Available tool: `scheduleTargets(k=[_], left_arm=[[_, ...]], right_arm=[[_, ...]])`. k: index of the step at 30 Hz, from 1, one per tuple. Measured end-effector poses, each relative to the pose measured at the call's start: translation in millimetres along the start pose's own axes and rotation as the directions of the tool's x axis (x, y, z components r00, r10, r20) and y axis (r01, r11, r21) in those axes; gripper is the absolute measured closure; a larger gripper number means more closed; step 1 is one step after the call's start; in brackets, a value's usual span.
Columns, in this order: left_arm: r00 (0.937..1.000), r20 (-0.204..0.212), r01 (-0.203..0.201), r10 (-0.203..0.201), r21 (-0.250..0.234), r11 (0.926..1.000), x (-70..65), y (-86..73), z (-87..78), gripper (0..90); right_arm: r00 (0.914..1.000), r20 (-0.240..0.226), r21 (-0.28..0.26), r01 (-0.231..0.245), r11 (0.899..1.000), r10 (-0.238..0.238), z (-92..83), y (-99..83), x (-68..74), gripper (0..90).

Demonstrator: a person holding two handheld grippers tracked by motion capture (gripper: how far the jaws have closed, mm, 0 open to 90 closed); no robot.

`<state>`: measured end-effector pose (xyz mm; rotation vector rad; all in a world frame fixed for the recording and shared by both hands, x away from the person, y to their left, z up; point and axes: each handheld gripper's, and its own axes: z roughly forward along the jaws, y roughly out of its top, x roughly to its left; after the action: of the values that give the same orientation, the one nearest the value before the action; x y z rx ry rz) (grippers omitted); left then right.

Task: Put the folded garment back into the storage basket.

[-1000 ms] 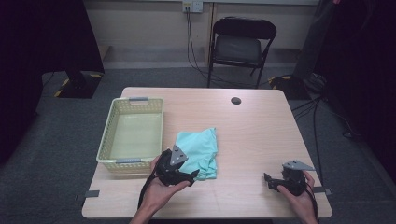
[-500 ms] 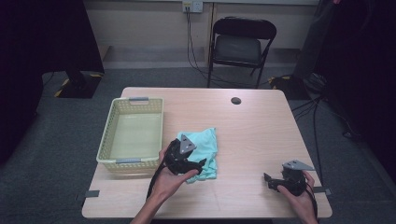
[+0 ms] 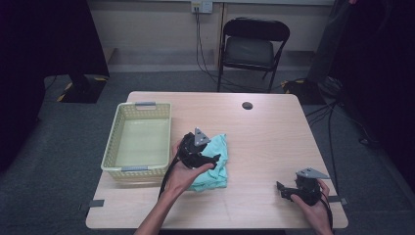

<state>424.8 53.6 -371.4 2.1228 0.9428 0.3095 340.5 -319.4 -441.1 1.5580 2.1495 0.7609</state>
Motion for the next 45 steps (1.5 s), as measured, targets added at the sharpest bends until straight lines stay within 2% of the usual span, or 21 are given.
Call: scheduleTargets(k=[6, 8, 10, 12, 17, 19, 21, 27, 30, 36, 40, 45], left_arm=[[0.9999, -0.016, 0.000, 0.000, 0.026, 0.9997, 3.7, -6.2, 18.8, 18.6], [0.9997, -0.023, -0.004, 0.005, 0.053, 0.9986, 3.5, -9.5, 25.4, 18.6], [0.9999, -0.012, 0.011, -0.010, 0.066, 0.9978, 4.0, -13.1, 30.6, 18.6], [0.9998, -0.017, 0.008, -0.006, 0.080, 0.9968, 4.2, -15.9, 34.7, 18.6], [0.9994, -0.016, 0.031, -0.029, 0.095, 0.9950, 5.9, -21.9, 42.1, 18.5], [0.9995, -0.023, 0.025, -0.023, 0.101, 0.9946, 7.1, -23.7, 45.0, 18.5], [0.9991, -0.022, 0.038, -0.036, 0.101, 0.9942, 9.0, -25.7, 47.5, 18.6], [0.9992, -0.023, 0.034, -0.032, 0.124, 0.9917, 9.0, -29.8, 54.6, 18.0], [0.9980, -0.016, 0.062, -0.061, 0.119, 0.9909, 13.2, -31.7, 57.3, 17.4], [0.9988, -0.016, 0.047, -0.046, 0.164, 0.9854, 12.8, -38.4, 63.1, 16.2], [0.9994, 0.000, 0.035, -0.036, 0.161, 0.9863, 11.0, -40.1, 60.0, 15.2], [0.9991, -0.005, 0.042, -0.042, 0.191, 0.9807, 12.8, -46.1, 60.0, 13.6]], right_arm=[[1.0000, -0.003, 0.000, 0.003, 1.000, -0.003, 0.1, 0.1, -0.3, 11.9], [1.0000, -0.004, 0.000, 0.004, 1.000, -0.004, 0.1, 0.1, -0.4, 11.9], [0.9999, -0.008, 0.000, 0.007, 1.000, -0.007, -0.1, -0.1, -0.6, 11.9], [0.9999, -0.010, 0.000, 0.008, 1.000, -0.008, -0.1, -0.1, -0.8, 11.9], [0.9999, -0.011, 0.000, 0.009, 1.000, -0.009, -0.2, -0.2, -0.9, 11.9], [0.9999, -0.011, 0.000, 0.010, 1.000, -0.010, -0.2, -0.2, -0.9, 11.9], [0.9999, -0.012, 0.000, 0.011, 1.000, -0.011, -0.2, -0.2, -1.0, 11.9], [0.9998, -0.014, 0.000, 0.012, 1.000, -0.012, -0.3, -0.3, -1.1, 11.9], [0.9998, -0.015, 0.000, 0.013, 1.000, -0.013, -0.4, -0.4, -1.2, 11.9], [0.9998, -0.016, 0.000, 0.014, 1.000, -0.014, -0.5, -0.4, -1.2, 11.9], [0.9997, -0.017, 0.000, 0.015, 1.000, -0.015, -0.5, -0.5, -1.3, 11.9], [0.9997, -0.018, 0.000, 0.016, 1.000, -0.016, -0.5, -0.5, -1.3, 11.9]])
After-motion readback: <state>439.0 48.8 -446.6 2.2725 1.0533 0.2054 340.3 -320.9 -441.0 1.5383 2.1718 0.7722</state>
